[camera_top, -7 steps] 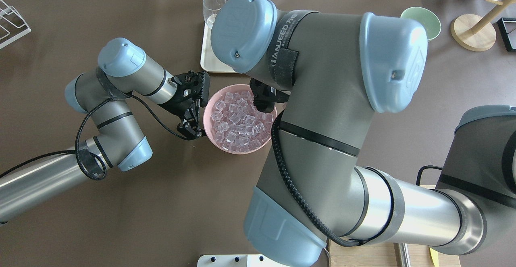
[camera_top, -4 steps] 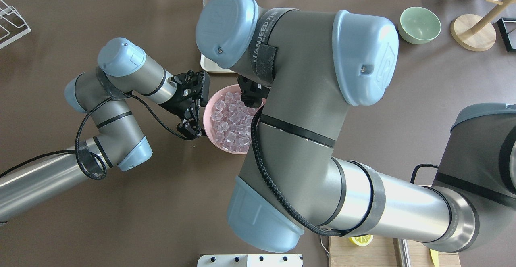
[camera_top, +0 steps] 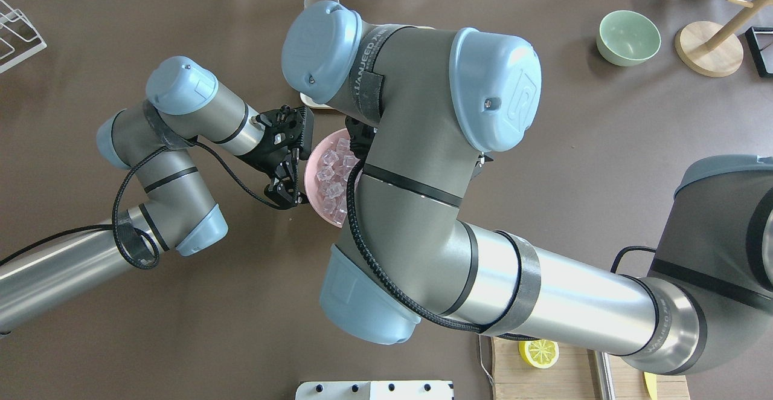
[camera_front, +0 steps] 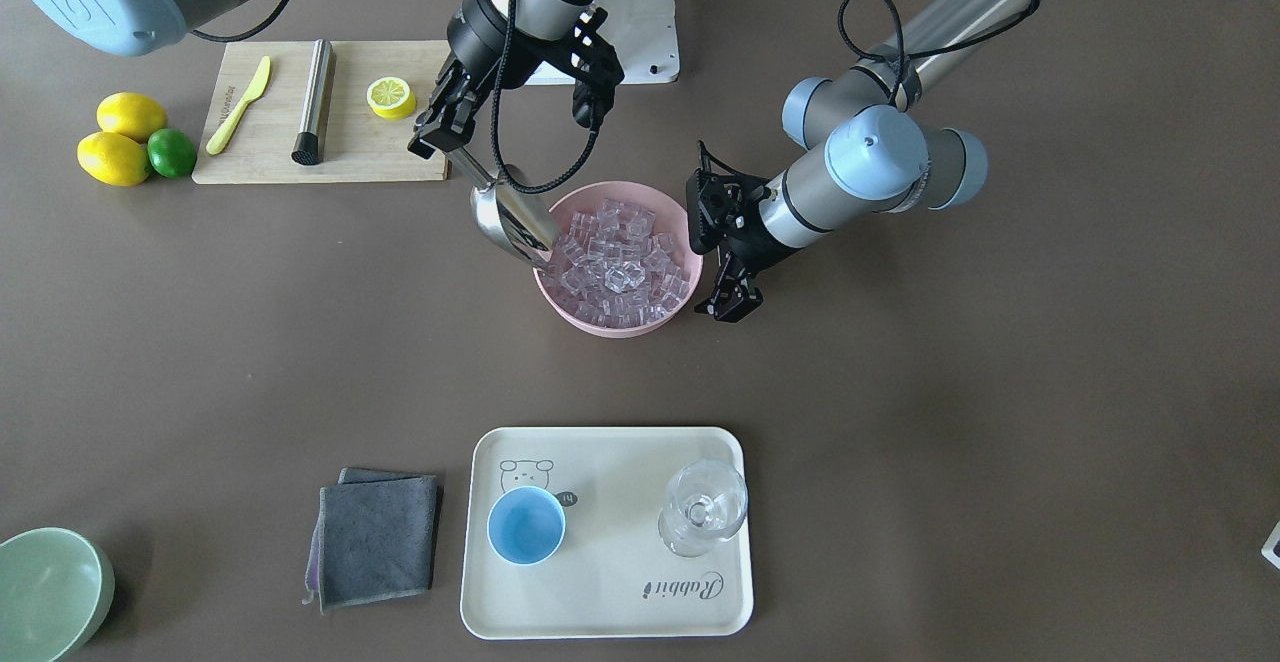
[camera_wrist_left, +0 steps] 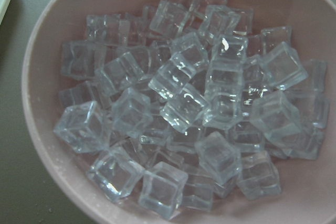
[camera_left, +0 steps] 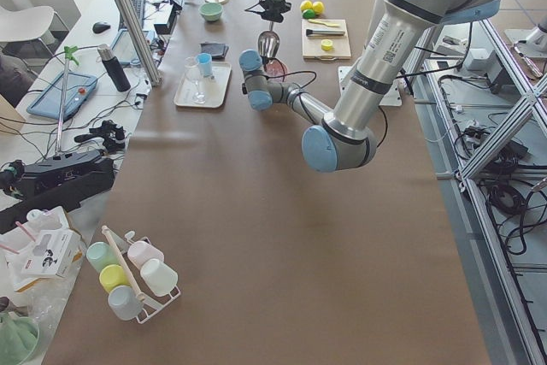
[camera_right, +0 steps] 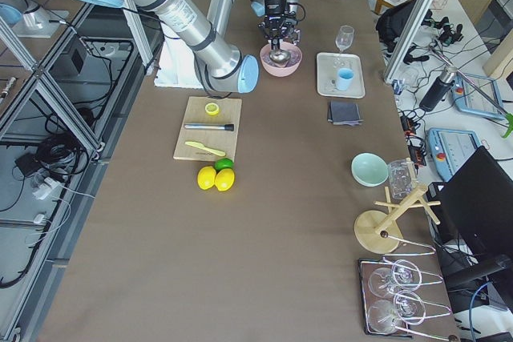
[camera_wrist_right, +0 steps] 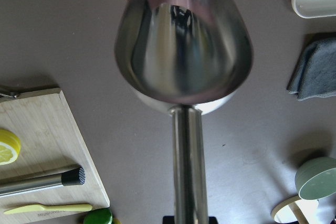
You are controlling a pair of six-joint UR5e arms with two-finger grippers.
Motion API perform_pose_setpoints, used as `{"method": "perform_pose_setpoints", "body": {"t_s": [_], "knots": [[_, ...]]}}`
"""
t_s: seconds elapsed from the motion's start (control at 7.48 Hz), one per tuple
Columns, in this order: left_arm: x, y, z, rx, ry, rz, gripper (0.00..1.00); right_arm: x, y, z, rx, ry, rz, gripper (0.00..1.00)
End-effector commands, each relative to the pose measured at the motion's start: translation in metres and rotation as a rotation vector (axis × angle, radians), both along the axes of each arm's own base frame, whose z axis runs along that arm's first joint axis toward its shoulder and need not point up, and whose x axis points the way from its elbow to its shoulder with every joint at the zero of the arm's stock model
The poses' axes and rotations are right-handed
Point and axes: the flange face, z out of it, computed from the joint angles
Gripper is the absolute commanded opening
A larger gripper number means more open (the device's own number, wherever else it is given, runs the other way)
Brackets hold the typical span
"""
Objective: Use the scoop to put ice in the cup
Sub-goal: 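Lower the metal scoop with the right gripper into the pink bowl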
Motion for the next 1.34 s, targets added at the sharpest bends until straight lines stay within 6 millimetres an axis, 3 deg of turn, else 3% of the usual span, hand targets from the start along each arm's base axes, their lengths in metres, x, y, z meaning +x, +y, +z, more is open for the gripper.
{"method": "perform_pose_setpoints", "body": {"t_s": [0.0,0.13,0.4,0.8,1.2], "knots": [[0.0,0.0,0.0,0.0,0.0,0.0,0.99,-0.017,-0.004,0.004,-0.017,-0.02,0.01,0.0],[0.001,0.001,0.0,0.0,0.0,0.002,0.99,-0.031,0.0,0.005,-0.012,-0.028,0.015,0.0],[0.0,0.0,0.001,-0.001,-0.001,0.0,0.99,-0.038,-0.002,0.01,0.0,-0.067,0.03,0.0],[0.0,0.001,0.003,-0.003,-0.004,0.002,0.99,-0.042,-0.001,0.032,0.029,-0.14,0.051,0.0],[0.0,0.001,0.003,-0.003,-0.004,0.002,0.99,-0.021,0.011,0.087,0.067,-0.236,0.066,0.0]]}}
